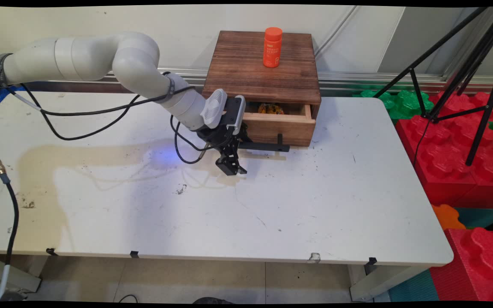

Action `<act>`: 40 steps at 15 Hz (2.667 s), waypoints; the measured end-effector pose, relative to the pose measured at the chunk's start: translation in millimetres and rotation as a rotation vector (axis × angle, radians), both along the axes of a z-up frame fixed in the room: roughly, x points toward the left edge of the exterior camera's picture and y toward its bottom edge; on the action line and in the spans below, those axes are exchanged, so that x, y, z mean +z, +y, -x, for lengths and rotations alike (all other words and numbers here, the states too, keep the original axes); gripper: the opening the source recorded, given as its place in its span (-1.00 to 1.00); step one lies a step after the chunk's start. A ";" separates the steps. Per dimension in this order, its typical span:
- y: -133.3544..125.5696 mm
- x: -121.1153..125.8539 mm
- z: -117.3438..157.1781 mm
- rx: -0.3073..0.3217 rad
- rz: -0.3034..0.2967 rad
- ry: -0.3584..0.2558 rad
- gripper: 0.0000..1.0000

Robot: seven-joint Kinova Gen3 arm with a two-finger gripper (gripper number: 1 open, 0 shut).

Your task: Open the drawer

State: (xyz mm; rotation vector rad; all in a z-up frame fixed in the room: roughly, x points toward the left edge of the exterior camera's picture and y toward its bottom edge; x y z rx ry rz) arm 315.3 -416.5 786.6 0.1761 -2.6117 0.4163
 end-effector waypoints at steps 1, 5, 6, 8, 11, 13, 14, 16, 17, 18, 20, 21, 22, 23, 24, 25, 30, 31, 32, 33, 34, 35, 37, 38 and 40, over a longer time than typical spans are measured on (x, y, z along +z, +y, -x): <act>2.4 -0.2 0.8 0.000 -0.002 0.002 1.00; 14.6 -0.8 3.8 0.004 -0.013 0.013 1.00; 18.4 -0.8 4.9 0.005 -0.016 0.017 1.00; 25.2 -0.9 6.9 0.007 -0.021 0.024 1.00; 35.2 -1.1 9.7 0.008 -0.027 0.032 1.00; 41.8 -1.1 11.6 0.009 -0.031 0.039 1.00; 44.3 -1.1 12.4 0.010 -0.032 0.041 1.00; 50.2 -1.0 14.0 0.011 -0.034 0.046 1.00; 52.8 -0.9 14.8 0.011 -0.035 0.049 1.00; 55.8 -0.9 15.8 0.011 -0.037 0.051 1.00; 61.5 -1.0 17.4 0.011 -0.040 0.056 1.00; 64.4 -1.2 18.3 0.010 -0.043 0.058 1.00; 67.3 -1.4 19.0 0.009 -0.045 0.060 1.00; 69.6 -1.5 19.6 0.009 -0.046 0.061 1.00; 72.2 -1.8 20.4 0.007 -0.048 0.062 1.00; 74.8 -1.9 21.0 0.007 -0.050 0.064 1.00; 84.9 -2.7 24.1 0.005 -0.060 0.072 1.00; 87.0 -2.9 24.9 0.005 -0.062 0.074 1.00; 89.7 -3.2 25.7 0.004 -0.065 0.076 1.00; 91.6 -3.4 26.3 0.004 -0.067 0.078 1.00; 94.2 -3.6 27.1 0.004 -0.071 0.080 1.00; 96.9 -3.8 27.9 0.003 -0.074 0.082 1.00; 101.8 -4.2 29.5 0.002 -0.080 0.086 1.00; 104.5 -4.3 30.3 0.003 -0.084 0.088 1.00; 109.0 -4.3 31.8 0.003 -0.090 0.093 1.00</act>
